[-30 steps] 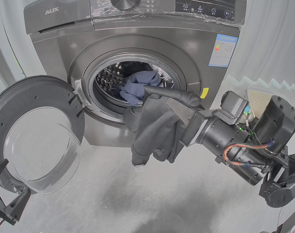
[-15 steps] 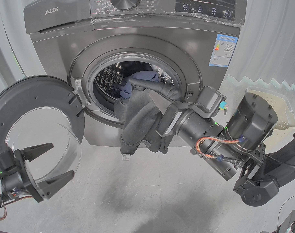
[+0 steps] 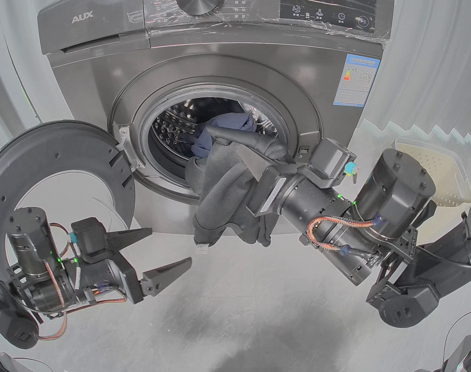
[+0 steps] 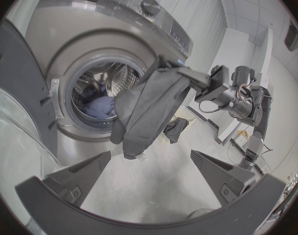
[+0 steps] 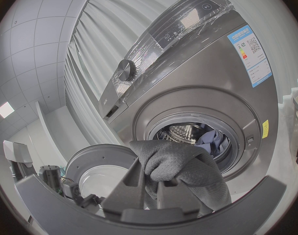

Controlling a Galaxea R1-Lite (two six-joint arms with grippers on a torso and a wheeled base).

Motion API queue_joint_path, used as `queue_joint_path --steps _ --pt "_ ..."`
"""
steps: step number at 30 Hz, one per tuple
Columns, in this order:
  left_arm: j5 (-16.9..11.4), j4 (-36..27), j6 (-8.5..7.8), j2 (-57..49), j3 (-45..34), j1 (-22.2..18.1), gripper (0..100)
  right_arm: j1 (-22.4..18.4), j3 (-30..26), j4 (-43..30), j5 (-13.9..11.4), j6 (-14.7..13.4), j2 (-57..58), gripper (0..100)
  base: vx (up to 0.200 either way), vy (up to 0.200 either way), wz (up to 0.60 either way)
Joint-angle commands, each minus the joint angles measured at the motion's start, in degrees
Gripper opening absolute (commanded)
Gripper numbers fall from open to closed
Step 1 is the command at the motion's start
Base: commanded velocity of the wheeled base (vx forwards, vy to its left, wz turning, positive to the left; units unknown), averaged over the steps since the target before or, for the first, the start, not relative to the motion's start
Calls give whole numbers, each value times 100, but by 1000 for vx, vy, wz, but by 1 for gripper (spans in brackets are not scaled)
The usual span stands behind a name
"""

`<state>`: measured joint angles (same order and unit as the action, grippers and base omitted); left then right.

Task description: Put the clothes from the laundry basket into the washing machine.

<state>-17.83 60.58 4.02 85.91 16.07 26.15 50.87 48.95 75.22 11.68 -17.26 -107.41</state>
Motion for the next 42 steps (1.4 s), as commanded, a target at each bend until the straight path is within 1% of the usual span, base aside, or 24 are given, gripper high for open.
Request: queue_joint_path --steps 1,4,7,12,16,18,27,29,30,33,35,41,42 --pt "-9 42 151 778 248 127 100 11 10 2 1 4 27 0 0 0 0" --pt "-9 51 248 989 424 154 100 19 19 11 1 4 27 0 0 0 0" --pt "-9 51 266 1209 599 162 100 37 10 11 1 4 36 0 0 0 0" --pt "8 209 354 1561 828 250 100 54 -17 46 1 -5 36 0 0 0 0" --pt "61 587 354 1886 898 259 100 81 -43 134 10 -5 36 0 0 0 0" --pt "78 886 371 2158 995 259 100 90 -52 134 10 -5 45 0 0 0 0" --pt "96 974 380 2457 1241 242 100 98 -122 134 10 4 124 0 0 0 0" --pt "368 1123 354 2589 1408 259 100 107 -175 142 10 -5 124 0 0 0 0" --pt "448 1273 371 2624 1417 259 0 107 -184 142 10 -5 124 0 0 0 0" --pt "500 1642 380 2721 1408 268 0 107 -184 142 10 -14 142 0 0 0 0" --pt "500 1721 380 2730 1399 268 0 107 -192 142 10 -14 150 0 0 0 0" --pt "483 1984 380 2563 1030 356 0 107 -228 142 10 -14 159 0 0 0 0" --pt "483 2231 380 2396 749 444 0 98 -342 134 10 4 159 0 0 0 0"
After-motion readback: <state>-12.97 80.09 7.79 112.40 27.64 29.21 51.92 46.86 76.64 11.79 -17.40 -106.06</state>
